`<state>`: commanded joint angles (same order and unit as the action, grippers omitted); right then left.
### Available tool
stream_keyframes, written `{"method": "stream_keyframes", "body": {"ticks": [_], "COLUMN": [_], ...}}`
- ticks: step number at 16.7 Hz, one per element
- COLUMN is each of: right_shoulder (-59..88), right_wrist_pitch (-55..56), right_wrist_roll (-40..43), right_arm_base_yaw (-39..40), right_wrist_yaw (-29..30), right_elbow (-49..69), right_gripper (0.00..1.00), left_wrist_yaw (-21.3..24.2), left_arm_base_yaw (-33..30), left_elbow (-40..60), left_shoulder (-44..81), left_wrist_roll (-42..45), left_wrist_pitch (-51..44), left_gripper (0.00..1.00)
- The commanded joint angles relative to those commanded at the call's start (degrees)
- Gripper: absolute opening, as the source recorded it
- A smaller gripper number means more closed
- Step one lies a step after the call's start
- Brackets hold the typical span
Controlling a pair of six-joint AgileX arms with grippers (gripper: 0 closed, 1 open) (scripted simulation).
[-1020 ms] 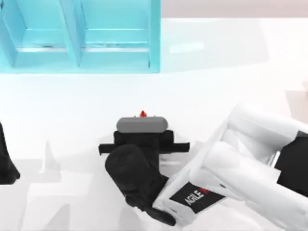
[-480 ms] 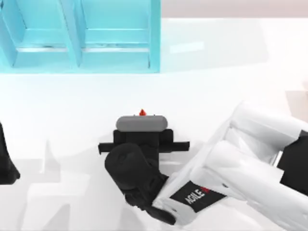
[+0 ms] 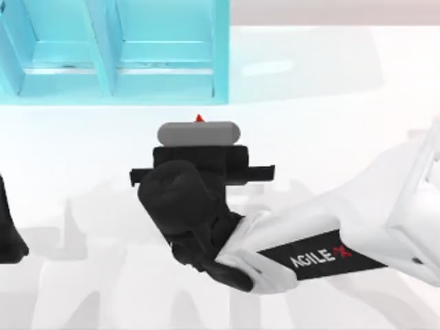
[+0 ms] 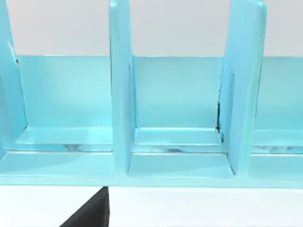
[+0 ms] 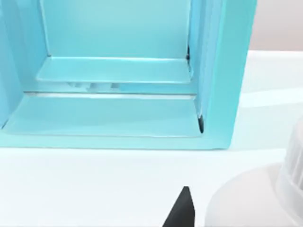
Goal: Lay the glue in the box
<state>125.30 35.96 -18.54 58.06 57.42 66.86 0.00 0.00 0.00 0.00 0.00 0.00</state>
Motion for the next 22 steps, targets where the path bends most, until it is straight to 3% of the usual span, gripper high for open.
{"method": "stream_keyframes", "body": {"ticks": [8, 12, 16, 22], "right_shoulder": [-2.41, -4.2, -6.91, -10.78], "right_wrist_pitch": [-2.69, -5.25, -11.62, -26.95], "right_wrist_roll": [-0.28, -6.99, -20.89, -49.62], "right_arm_base_yaw": [-0.27, -1.96, -6.91, -19.62], "right_wrist_yaw": [0.22, -3.7, -12.15, -29.6], "right_elbow": [-0.01, 1.1, 3.43, 7.39], "right_gripper": [0.0, 0.0, 0.0, 0.0], "left_wrist_yaw": [0.0, 0.0, 0.0, 0.0], "left_arm_base_yaw": [0.0, 0.0, 0.0, 0.0], "left_elbow": [0.0, 0.0, 0.0, 0.0], "left_shoulder": [0.0, 0.0, 0.0, 0.0], "left_wrist_roll": [0.0, 0.0, 0.0, 0.0], "left_wrist_pitch": [0.0, 0.0, 0.0, 0.0], "left_gripper": [1.0, 1.0, 1.0, 1.0]}}
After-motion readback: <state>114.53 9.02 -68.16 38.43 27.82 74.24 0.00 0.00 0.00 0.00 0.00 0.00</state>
